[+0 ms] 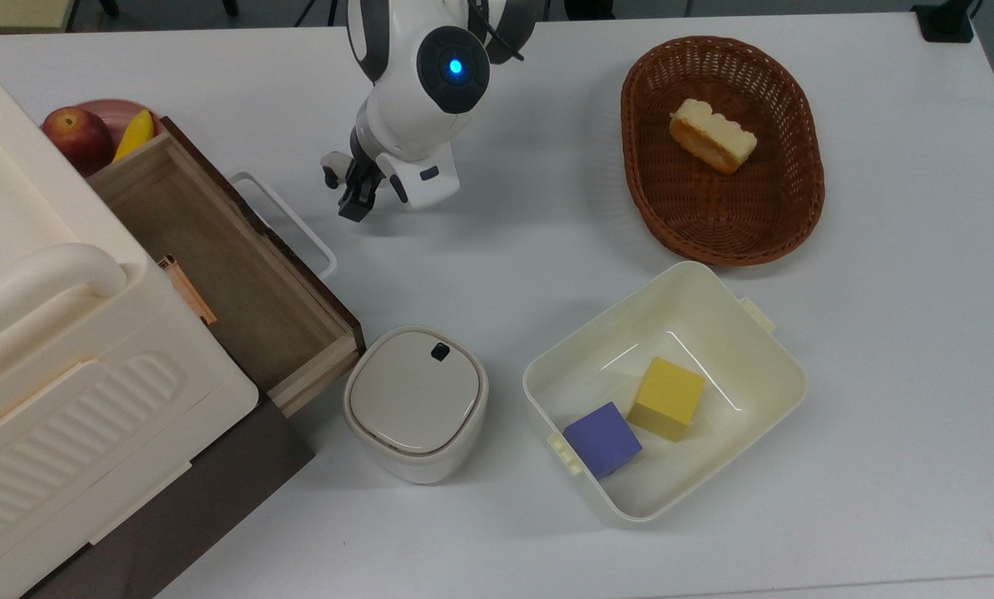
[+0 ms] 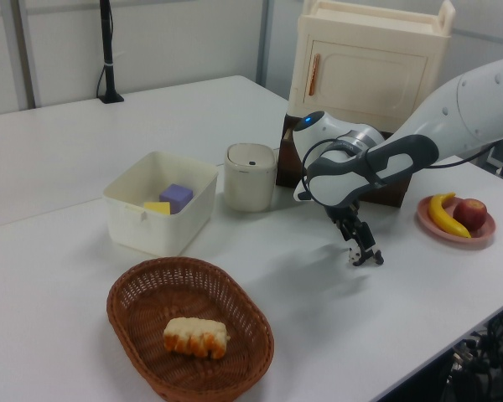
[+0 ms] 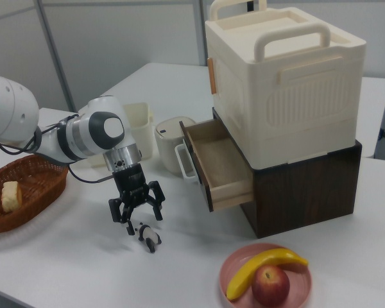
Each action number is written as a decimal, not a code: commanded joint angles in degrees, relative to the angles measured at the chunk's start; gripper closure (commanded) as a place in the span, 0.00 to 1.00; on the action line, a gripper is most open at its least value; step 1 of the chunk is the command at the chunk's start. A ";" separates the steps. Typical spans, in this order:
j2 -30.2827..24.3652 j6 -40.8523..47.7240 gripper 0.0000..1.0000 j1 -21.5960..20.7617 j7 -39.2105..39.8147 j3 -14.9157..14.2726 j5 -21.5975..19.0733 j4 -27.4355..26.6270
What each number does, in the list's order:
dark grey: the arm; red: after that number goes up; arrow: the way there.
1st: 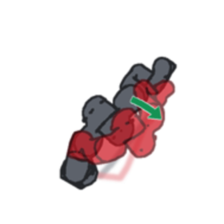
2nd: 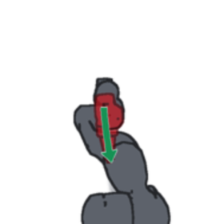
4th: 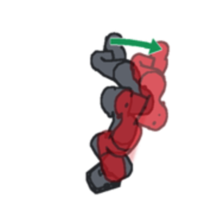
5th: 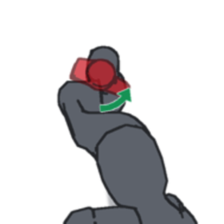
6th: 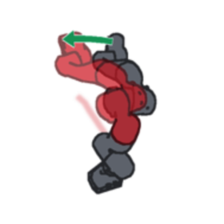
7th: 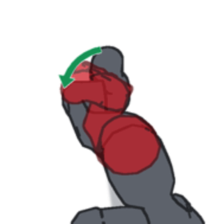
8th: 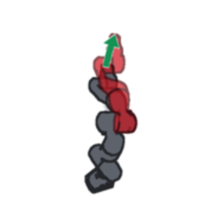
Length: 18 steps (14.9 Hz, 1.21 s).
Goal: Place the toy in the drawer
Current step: 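Lower the open gripper over the panda toy and close on it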
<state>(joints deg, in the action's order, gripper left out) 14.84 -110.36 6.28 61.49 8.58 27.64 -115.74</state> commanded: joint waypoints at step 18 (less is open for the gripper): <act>-0.69 -1.08 0.92 -0.75 -8.64 -0.05 -1.62 5.69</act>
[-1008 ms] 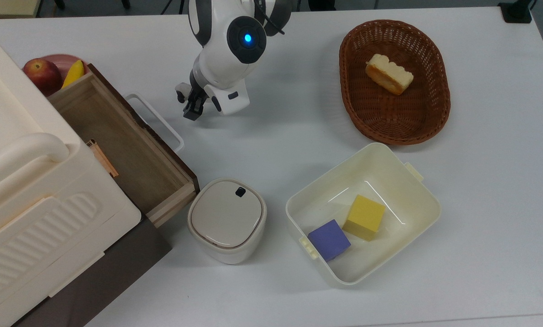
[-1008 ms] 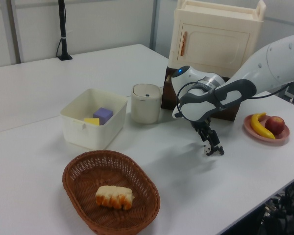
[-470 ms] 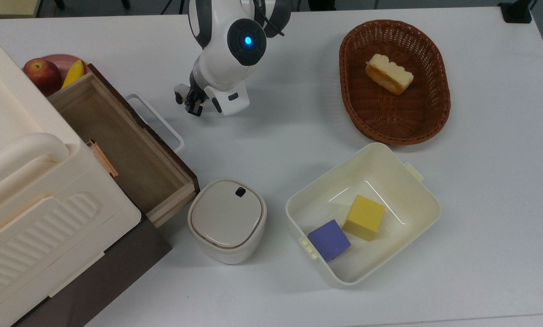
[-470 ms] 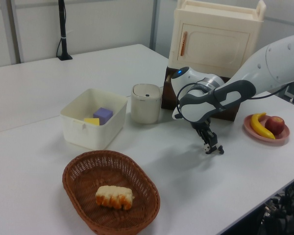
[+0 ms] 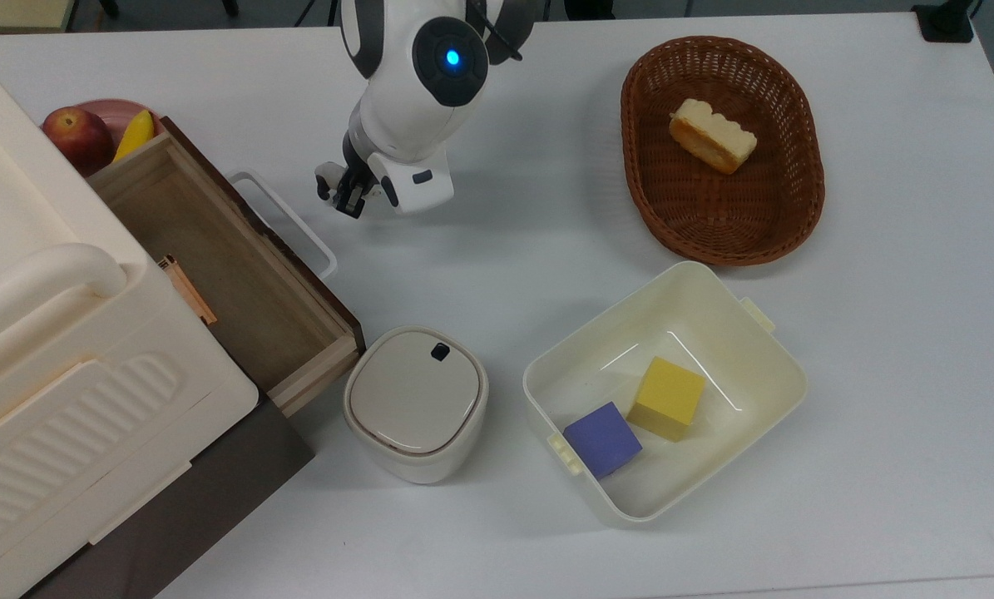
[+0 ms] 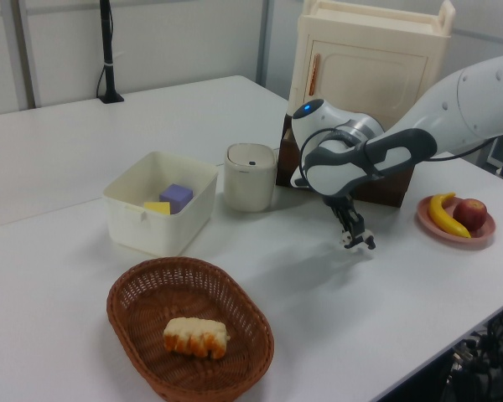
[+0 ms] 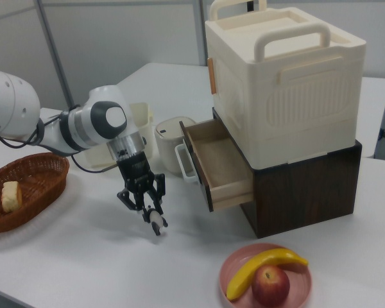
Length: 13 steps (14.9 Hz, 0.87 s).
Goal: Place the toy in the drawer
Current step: 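Lift the panda toy and carry it over the open drawer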
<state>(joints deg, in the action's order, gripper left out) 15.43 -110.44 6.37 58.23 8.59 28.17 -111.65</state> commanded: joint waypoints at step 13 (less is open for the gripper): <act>-2.51 -0.39 0.92 -0.31 -33.68 2.75 -14.01 17.77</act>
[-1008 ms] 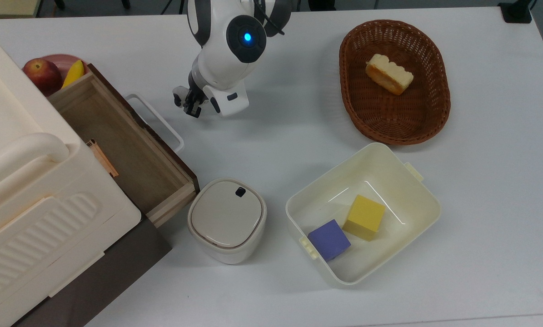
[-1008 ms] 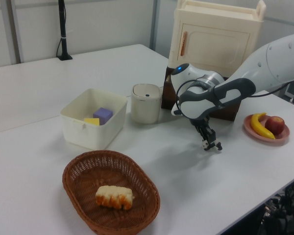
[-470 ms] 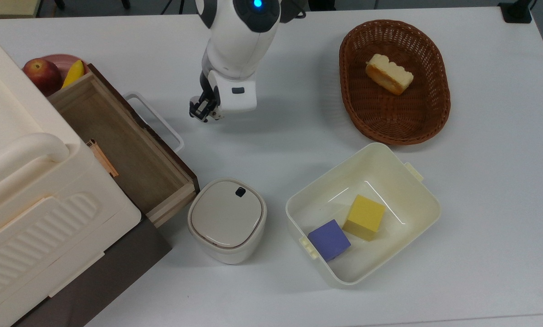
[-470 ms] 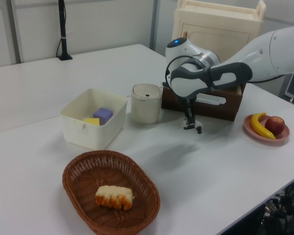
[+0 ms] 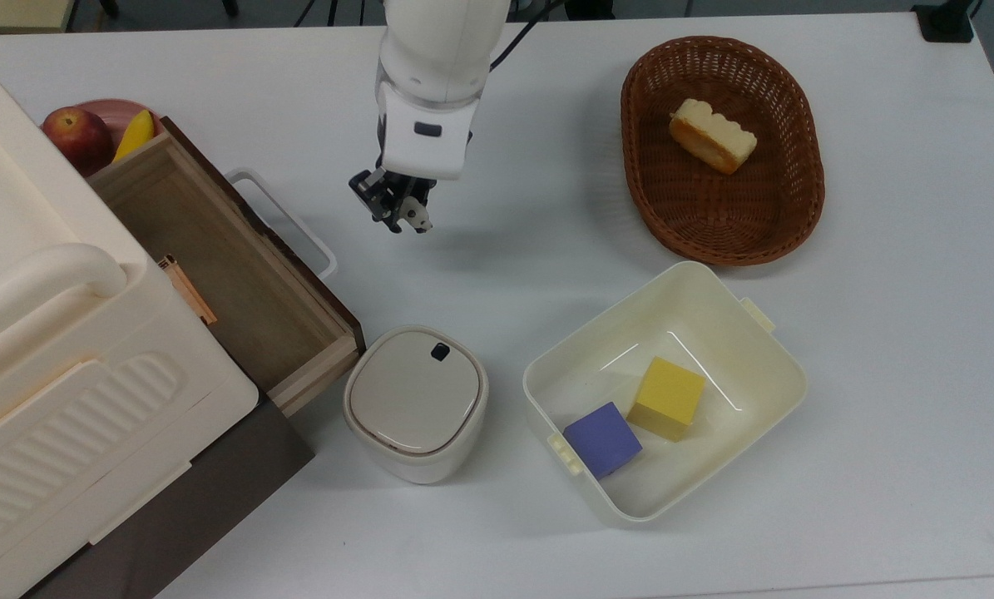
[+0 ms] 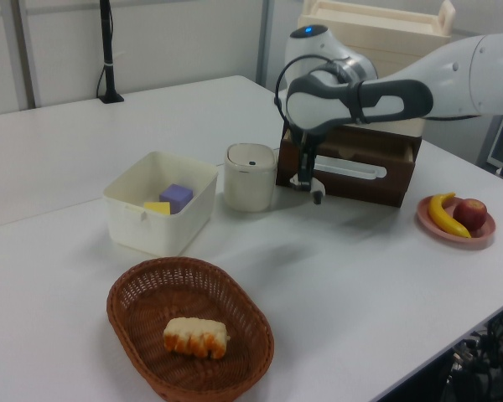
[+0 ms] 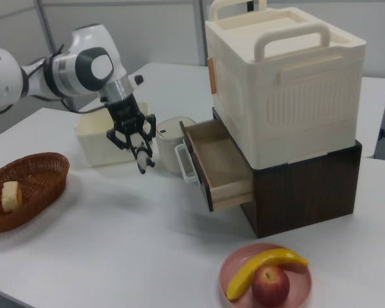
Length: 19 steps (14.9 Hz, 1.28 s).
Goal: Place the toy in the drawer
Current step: 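Lift the panda toy and carry it over the open drawer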
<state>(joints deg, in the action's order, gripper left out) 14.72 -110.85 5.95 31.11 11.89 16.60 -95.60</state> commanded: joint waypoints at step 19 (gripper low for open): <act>-1.98 -6.04 0.95 5.56 -17.40 -11.01 -8.96 9.82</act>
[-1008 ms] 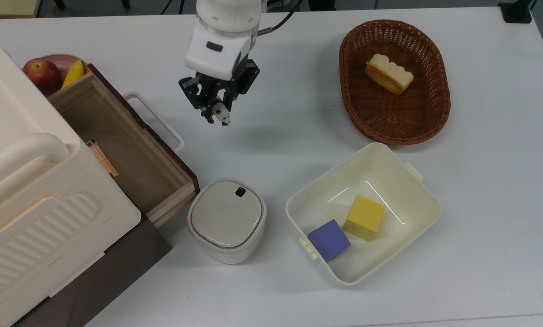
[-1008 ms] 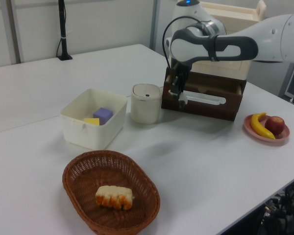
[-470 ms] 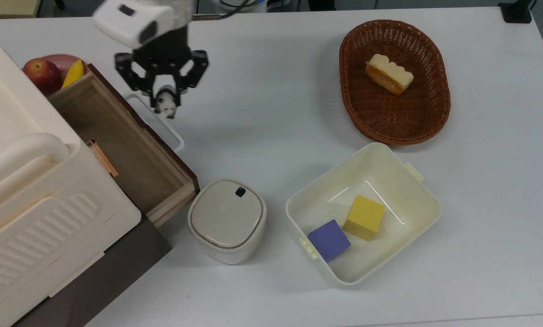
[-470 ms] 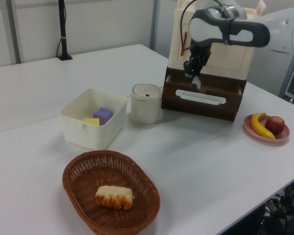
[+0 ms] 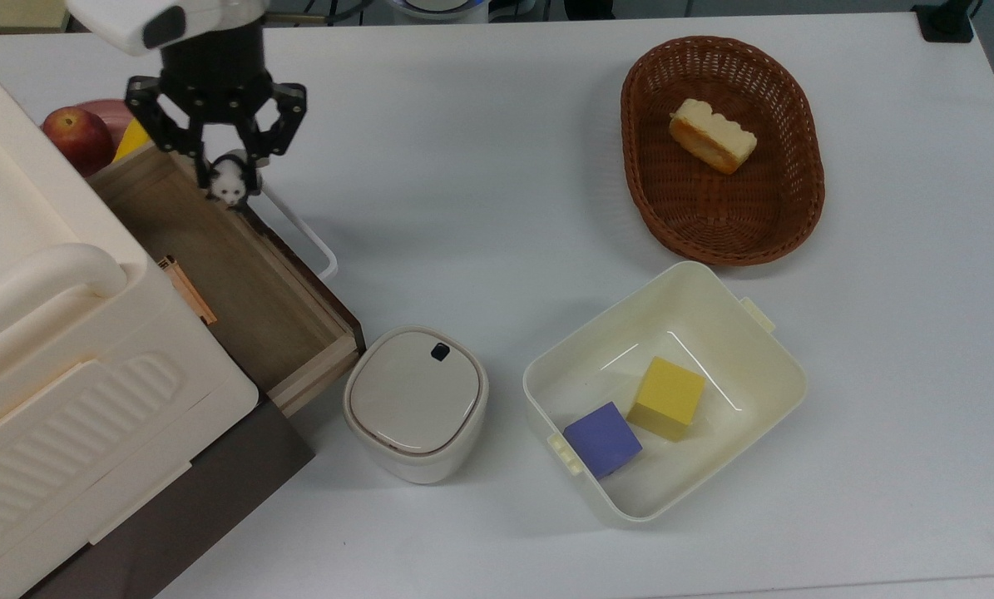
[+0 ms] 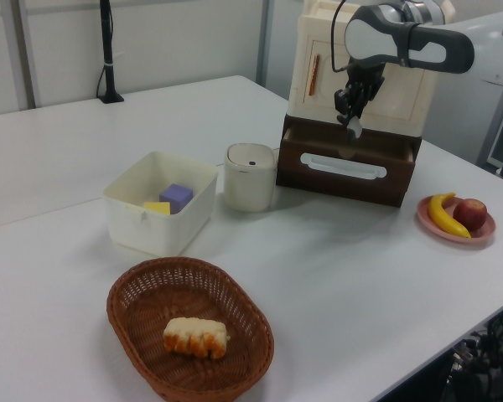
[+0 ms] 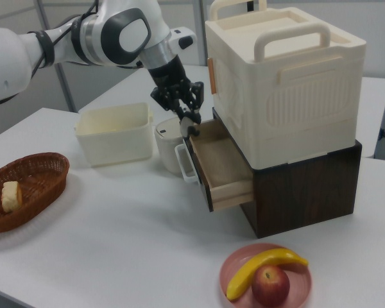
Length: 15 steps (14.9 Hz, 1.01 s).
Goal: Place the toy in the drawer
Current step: 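Lift the panda toy and carry it over the open drawer, then lower the panda toy into the drawer and open the gripper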
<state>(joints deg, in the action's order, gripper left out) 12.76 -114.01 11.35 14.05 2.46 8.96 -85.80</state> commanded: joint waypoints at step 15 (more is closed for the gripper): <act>1.74 -10.00 0.87 -0.18 1.33 -2.64 6.07 -1.57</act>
<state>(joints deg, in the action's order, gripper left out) 14.83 -122.46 11.84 14.47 0.35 14.16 -86.13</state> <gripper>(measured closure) 0.608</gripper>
